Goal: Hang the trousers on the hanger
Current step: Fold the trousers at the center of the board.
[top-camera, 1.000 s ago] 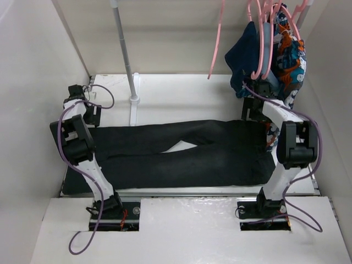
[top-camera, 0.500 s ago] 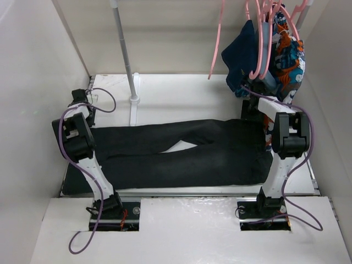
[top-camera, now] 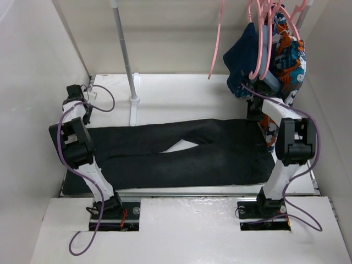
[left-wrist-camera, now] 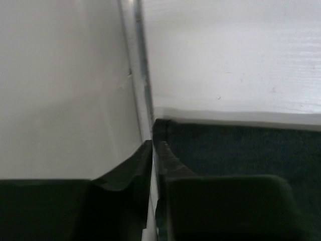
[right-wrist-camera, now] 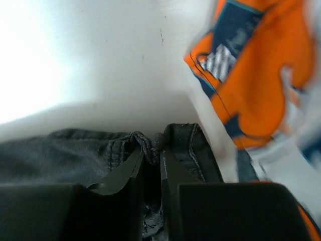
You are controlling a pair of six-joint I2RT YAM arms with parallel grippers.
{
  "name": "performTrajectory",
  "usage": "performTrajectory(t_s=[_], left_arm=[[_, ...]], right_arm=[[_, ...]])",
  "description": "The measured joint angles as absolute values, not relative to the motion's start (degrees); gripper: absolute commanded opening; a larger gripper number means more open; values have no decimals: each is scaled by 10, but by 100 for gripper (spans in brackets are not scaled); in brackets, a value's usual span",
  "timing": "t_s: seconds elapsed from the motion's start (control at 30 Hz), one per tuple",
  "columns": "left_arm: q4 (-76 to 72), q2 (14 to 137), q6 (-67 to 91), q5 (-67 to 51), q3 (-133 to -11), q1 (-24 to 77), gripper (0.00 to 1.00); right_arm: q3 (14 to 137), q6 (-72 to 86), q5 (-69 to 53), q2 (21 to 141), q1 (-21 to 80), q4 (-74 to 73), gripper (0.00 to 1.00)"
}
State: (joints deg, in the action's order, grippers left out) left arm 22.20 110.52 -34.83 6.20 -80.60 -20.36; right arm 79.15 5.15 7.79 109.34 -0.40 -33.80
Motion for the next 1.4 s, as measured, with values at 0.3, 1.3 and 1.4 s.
performTrajectory(t_s=[0.3,1.3,1.4], left_arm=[[314,1106,-351,25,-888,-223,80],[430,1096,-349,-81,-952,-243,0],[406,997,-386,-54,-939,-241,0]], right_arm=[[759,26,61,998,-3,-334,0],[693,24,67,850,11,-321,0],[634,41,69,773,8,-303,0]])
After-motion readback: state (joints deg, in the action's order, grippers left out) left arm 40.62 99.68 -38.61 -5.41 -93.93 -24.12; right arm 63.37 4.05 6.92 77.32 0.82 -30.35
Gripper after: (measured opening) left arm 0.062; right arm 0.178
